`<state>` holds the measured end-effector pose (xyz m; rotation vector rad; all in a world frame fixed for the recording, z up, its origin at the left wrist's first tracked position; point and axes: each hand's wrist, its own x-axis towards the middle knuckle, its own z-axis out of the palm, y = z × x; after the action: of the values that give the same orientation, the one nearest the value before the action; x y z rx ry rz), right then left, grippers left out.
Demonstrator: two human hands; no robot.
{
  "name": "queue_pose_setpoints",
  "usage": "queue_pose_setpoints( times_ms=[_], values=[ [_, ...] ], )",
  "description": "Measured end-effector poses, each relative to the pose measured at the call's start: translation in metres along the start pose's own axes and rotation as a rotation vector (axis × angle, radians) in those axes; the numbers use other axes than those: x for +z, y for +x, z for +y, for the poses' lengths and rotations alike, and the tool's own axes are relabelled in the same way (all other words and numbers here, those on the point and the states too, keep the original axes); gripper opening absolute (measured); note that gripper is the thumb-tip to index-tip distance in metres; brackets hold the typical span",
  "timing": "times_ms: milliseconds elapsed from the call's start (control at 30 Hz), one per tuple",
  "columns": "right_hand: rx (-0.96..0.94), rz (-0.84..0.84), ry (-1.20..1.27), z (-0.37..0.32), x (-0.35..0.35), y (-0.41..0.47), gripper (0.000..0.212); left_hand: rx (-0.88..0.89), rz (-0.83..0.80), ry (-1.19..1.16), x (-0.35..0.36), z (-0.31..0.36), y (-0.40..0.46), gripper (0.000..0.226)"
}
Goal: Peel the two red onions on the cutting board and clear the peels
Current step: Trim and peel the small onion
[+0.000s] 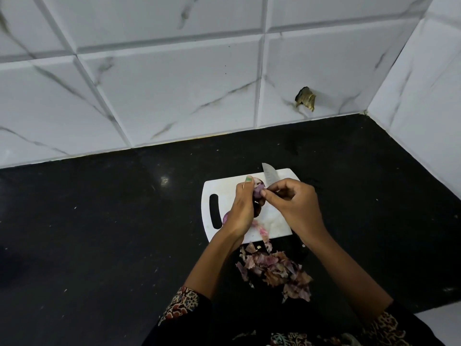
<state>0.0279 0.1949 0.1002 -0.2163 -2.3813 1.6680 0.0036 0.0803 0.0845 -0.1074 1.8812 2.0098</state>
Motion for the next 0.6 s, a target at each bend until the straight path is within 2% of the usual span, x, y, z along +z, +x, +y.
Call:
queue_pose_setpoints(
  times_ms=[200, 300, 400, 467, 600],
  values=[
    [0.129, 0.099, 0.207, 0.003, -0.006, 0.005, 0.009, -0.087, -0.059, -0.282, -0.007, 0.003, 0.002, 0.048],
    [0.194, 0.206, 0.295, 0.006, -0.003, 0.004, 0.009, -0.131, -0.124, -0.306, -0.007, 0.003, 0.0, 0.048],
    [0.212, 0.348, 0.259, 0.01, -0.01, 0.005, 0.005, -0.133, -0.113, -0.283, -0.011, 0.002, -0.001, 0.043],
    [0.186, 0.262, 0.167, 0.013, -0.017, 0.007, 0.007, -0.131, -0.082, -0.224, -0.014, 0.002, -0.002, 0.04],
    [0.214, -0.161, -0.178, 0.015, -0.019, 0.003, 0.003, -0.141, -0.034, -0.172, -0.011, 0.004, -0.001, 0.048]
  ],
)
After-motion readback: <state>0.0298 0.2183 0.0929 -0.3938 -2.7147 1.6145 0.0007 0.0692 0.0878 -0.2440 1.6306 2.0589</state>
